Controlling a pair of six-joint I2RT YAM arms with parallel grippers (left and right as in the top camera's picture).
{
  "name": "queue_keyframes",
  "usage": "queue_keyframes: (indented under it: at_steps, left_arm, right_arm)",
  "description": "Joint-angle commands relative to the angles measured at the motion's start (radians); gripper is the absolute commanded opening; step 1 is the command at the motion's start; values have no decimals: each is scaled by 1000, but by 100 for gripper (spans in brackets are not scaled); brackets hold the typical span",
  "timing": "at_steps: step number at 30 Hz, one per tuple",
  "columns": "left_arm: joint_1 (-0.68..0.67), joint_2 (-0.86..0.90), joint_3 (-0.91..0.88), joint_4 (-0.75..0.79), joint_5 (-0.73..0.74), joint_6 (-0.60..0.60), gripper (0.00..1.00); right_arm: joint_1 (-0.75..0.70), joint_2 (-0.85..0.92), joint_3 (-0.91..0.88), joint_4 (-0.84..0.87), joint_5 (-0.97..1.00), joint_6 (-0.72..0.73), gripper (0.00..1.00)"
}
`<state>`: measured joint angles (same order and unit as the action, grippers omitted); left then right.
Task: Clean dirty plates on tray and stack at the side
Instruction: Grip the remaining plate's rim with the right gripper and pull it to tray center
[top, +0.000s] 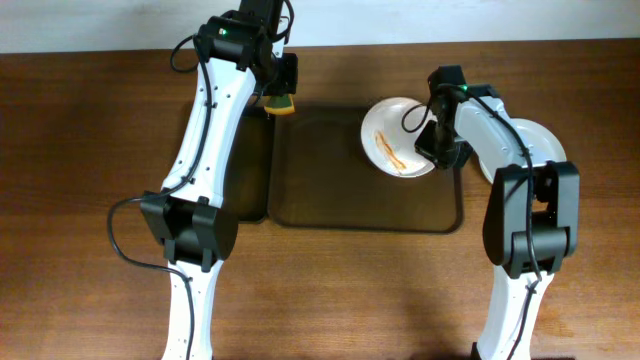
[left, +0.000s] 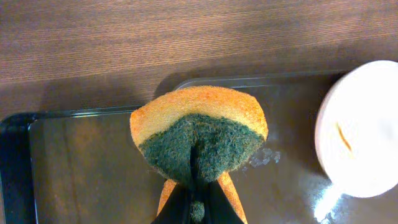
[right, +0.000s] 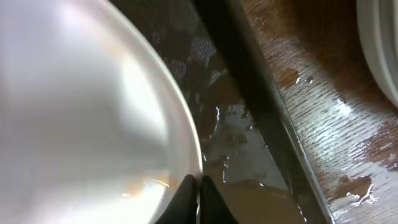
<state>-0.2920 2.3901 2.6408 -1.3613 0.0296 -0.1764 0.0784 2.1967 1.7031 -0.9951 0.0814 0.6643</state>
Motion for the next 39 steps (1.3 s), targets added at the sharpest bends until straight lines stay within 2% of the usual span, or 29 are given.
queue_keyframes:
  at_steps: [1, 6, 9, 11, 12, 14, 15, 17, 20, 25, 29, 32, 33, 34, 36, 37, 39]
  left_arm:
    - [0, -17, 11, 2, 1, 13, 0]
    - [0, -17, 11, 2, 1, 13, 0]
    - [0, -17, 11, 3, 1, 13, 0]
    - [0, -17, 11, 3, 1, 13, 0]
    - [0, -17, 11, 3, 1, 13, 0]
    - [0, -17, 11, 4, 1, 13, 0]
    - [0, -17, 11, 5, 1, 13, 0]
    - [0, -17, 11, 5, 1, 13, 0]
    - [0, -17, 11, 5, 1, 13, 0]
    - [0, -17, 11, 5, 1, 13, 0]
    - [1, -17, 11, -6, 1, 13, 0]
    - [0, -17, 11, -10, 1, 13, 0]
    - [0, -17, 11, -10, 1, 13, 0]
    - [0, -17, 11, -9, 1, 13, 0]
    - [0, -17, 11, -10, 1, 13, 0]
    - [0, -17, 11, -10, 1, 13, 0]
    - [0, -17, 11, -11, 1, 13, 0]
  right_arm:
    - [22, 18, -15, -45, -53, -63, 4]
    - [87, 10, -13, -179, -160, -202, 4]
    - [94, -63, -6, -214, -222, -288, 5]
    - [89, -117, 36, -204, -228, -417, 37]
    - [89, -126, 59, -162, -228, -536, 54]
    - [89, -117, 64, -66, -217, -726, 60]
    - [89, -107, 64, -27, -201, -772, 63]
    - [91, -66, 64, 31, -206, -854, 61]
    - [92, -14, 64, 24, -219, -939, 52]
    - [95, 37, 64, 36, -309, -1064, 48]
    - [125, 85, 64, 106, -321, -1094, 49]
    - [151, 103, 64, 149, -303, -1099, 45]
    - [157, 103, 64, 166, -303, -1098, 40]
    - [163, 103, 64, 176, -302, -1080, 23]
    - [163, 103, 64, 179, -291, -950, 9]
    - [163, 103, 64, 159, -291, -885, 4]
    - [162, 103, 64, 106, -291, -795, 4]
